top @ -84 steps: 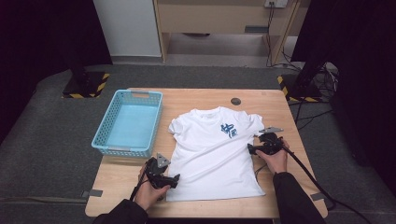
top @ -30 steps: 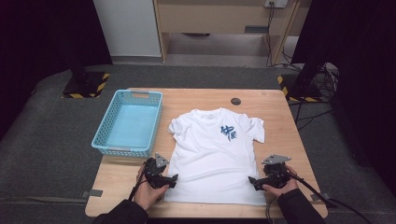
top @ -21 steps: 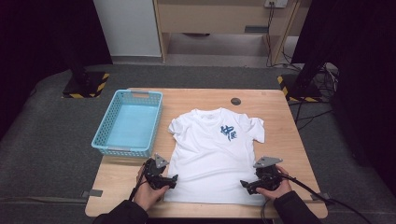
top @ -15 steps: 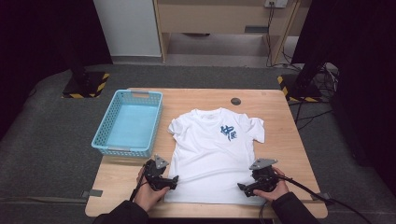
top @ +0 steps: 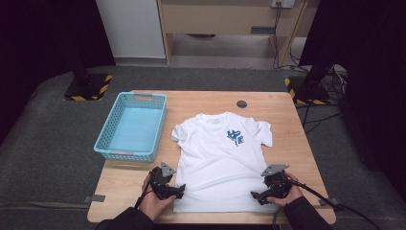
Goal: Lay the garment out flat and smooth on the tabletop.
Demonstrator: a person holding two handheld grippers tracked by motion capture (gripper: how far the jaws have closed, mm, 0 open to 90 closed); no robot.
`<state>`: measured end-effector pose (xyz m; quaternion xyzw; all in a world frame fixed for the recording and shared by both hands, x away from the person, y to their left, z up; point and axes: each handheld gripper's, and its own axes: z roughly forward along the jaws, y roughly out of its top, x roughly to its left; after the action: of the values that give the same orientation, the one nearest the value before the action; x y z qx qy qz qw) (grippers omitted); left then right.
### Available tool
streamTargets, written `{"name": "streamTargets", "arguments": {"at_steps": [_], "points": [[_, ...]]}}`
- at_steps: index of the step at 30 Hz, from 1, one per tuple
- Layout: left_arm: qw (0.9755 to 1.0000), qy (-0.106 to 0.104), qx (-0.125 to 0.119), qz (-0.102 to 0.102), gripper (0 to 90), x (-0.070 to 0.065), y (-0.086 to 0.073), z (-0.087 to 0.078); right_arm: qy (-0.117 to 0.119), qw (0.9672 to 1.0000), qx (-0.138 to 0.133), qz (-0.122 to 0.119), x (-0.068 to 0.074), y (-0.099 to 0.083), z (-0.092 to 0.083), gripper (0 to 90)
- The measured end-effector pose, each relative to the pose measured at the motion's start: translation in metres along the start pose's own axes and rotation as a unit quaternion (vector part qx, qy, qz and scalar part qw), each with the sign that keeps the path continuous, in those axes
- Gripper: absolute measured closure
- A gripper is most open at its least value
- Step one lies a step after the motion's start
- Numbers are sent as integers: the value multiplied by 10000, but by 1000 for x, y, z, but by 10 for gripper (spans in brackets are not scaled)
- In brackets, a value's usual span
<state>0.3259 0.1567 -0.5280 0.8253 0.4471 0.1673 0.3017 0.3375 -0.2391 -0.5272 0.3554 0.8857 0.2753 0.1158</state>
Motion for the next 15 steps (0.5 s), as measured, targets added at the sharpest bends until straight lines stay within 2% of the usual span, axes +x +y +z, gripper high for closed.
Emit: {"name": "streamTargets", "arguments": {"at_steps": [2, 6, 11, 15], "points": [[9999, 53, -92, 10, 102, 2, 3, 1, 0, 10000, 39, 25, 0, 0, -3, 36], [9990, 124, -427, -74, 106, 10, 12, 4, 41, 9993, -342, 165, -2, 5, -7, 41], [9967, -74, -764, -262, 126, 15, 15, 1, -121, 9968, -734, 277, -5, 15, -7, 45], [9959, -39, -847, -307, 134, 18, 18, 4, -170, 9945, -916, 477, -13, 28, 1, 46]]}}
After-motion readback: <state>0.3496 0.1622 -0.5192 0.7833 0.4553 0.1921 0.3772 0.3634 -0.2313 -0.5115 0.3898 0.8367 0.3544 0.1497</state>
